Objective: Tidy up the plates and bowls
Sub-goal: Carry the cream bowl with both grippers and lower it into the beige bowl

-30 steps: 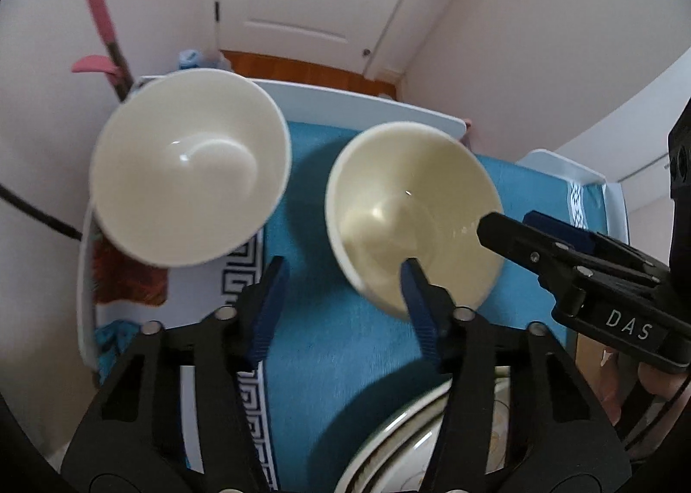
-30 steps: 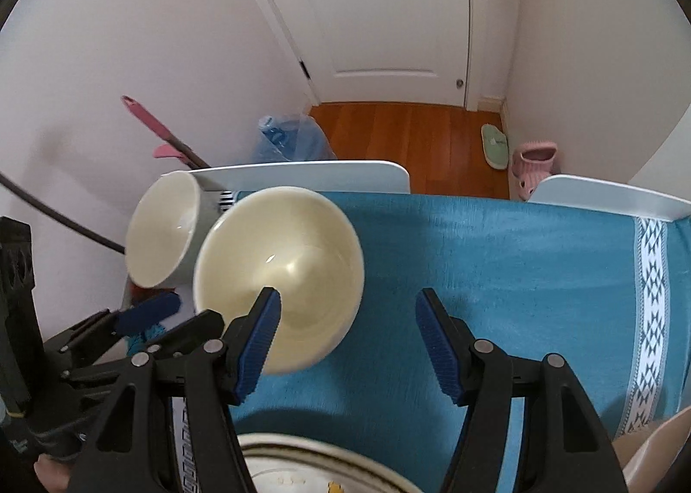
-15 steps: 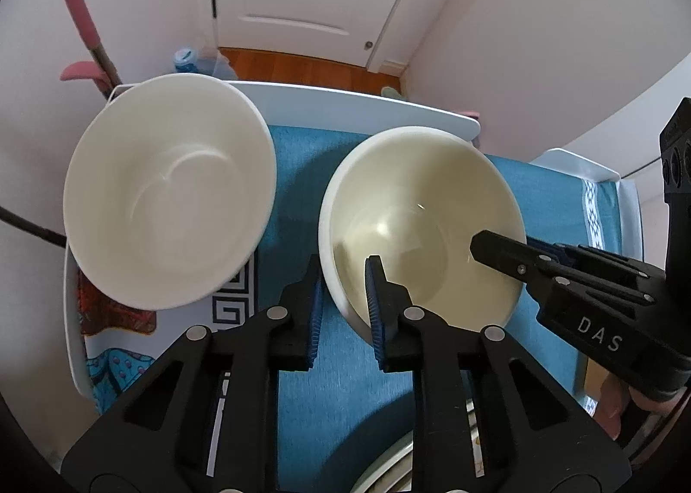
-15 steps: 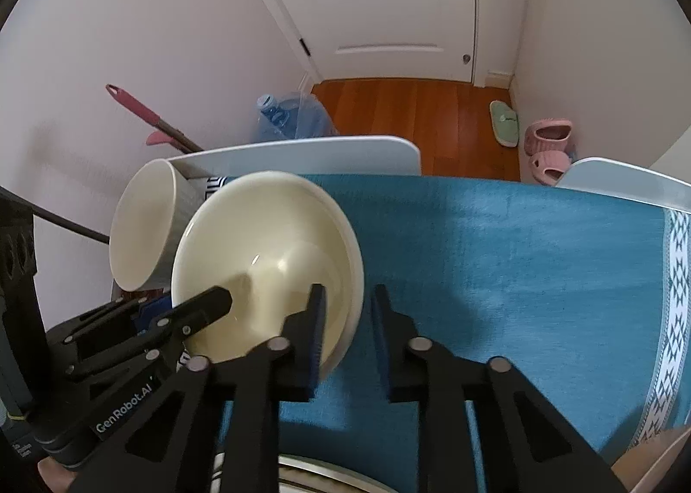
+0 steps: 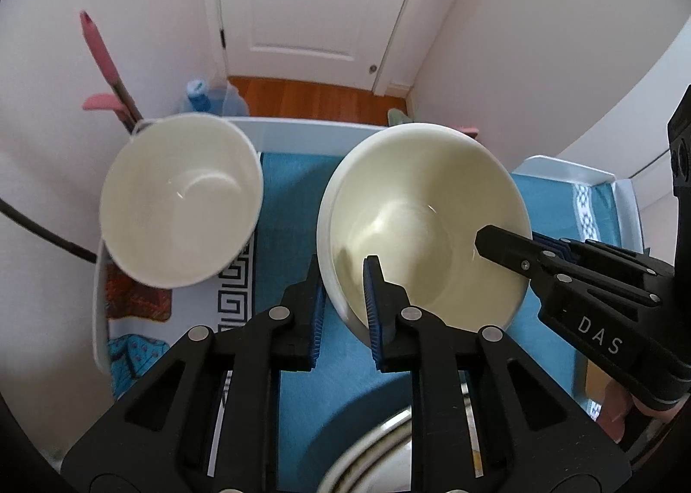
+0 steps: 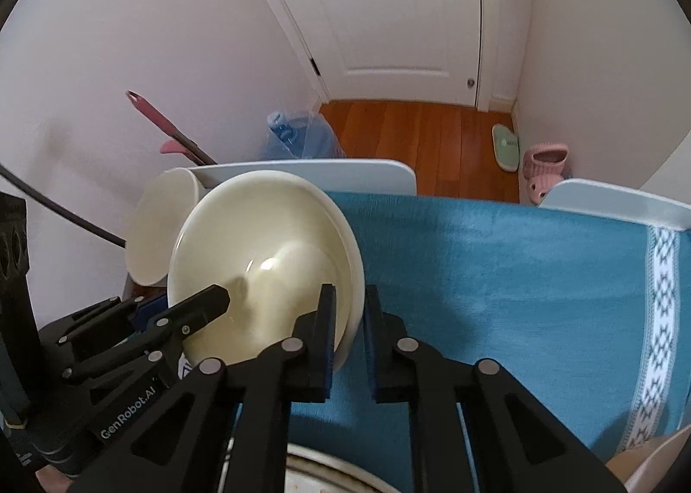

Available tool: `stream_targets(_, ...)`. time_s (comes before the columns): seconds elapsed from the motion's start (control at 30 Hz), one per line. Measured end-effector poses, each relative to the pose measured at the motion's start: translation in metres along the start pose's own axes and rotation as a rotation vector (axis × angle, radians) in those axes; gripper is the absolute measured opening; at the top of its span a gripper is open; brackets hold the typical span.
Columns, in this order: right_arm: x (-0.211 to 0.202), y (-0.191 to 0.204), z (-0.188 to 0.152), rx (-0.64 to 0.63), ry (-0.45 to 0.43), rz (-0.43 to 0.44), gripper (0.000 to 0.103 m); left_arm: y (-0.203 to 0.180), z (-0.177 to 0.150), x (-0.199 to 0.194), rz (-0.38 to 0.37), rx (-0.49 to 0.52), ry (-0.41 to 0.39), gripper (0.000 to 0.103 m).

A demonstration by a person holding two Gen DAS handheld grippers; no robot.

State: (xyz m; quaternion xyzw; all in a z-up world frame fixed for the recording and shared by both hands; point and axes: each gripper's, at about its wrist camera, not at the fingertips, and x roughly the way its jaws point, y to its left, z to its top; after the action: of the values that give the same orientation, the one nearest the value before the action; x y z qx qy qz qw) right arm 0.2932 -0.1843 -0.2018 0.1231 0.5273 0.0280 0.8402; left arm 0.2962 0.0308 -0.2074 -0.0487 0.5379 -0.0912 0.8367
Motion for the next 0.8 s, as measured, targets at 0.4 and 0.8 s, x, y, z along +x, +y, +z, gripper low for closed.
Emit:
stream_targets(0.4,-0.09,-0.021,-0.03,-0.032,-0.138,0.053,0.011,-0.072,-0.028,-0.077,0.044,0.026,-0.131,0.015)
stream_targets(0.8,-0.188,-0.104,-0.081,0.013,-0.23,0.001,0.011,-0.198,-0.066,-0.11,-0.032,0.119,-0.167,0.015)
